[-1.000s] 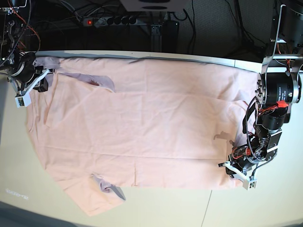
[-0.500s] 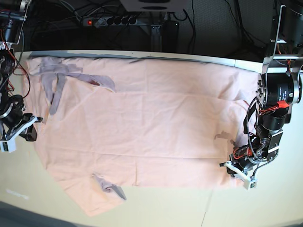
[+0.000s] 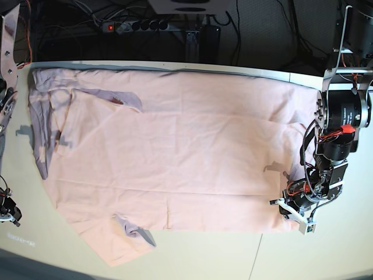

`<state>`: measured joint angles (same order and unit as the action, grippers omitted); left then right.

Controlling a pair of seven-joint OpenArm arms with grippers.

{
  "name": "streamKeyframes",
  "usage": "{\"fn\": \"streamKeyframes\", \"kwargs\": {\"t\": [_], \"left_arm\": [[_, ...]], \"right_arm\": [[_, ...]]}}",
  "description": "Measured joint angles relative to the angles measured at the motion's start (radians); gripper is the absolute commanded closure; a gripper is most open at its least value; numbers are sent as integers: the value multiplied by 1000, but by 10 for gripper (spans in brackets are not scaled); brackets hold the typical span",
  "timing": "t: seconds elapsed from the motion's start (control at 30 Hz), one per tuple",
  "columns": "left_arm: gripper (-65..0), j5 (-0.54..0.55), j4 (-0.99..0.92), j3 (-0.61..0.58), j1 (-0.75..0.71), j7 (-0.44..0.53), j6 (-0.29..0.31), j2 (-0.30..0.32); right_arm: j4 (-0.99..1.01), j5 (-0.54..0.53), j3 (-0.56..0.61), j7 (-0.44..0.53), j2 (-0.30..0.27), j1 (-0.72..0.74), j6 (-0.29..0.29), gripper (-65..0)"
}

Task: Fold the T-shirt properly
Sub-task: 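Release the right gripper and regrasp the shirt's side edge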

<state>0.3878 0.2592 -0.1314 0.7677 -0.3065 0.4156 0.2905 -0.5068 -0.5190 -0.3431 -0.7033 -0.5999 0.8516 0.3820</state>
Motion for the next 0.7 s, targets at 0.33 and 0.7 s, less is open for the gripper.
{"fn": "streamKeyframes", "kwargs": {"t": [0.33, 0.7], "left_arm": [[0, 4, 1, 0, 0, -10, 0, 3], [0, 6, 0, 0, 3, -11, 0, 1]], "right_arm": [[193, 64, 0, 56, -80, -1, 0, 0], [193, 139, 0, 126, -76, 5, 1, -443]]}}
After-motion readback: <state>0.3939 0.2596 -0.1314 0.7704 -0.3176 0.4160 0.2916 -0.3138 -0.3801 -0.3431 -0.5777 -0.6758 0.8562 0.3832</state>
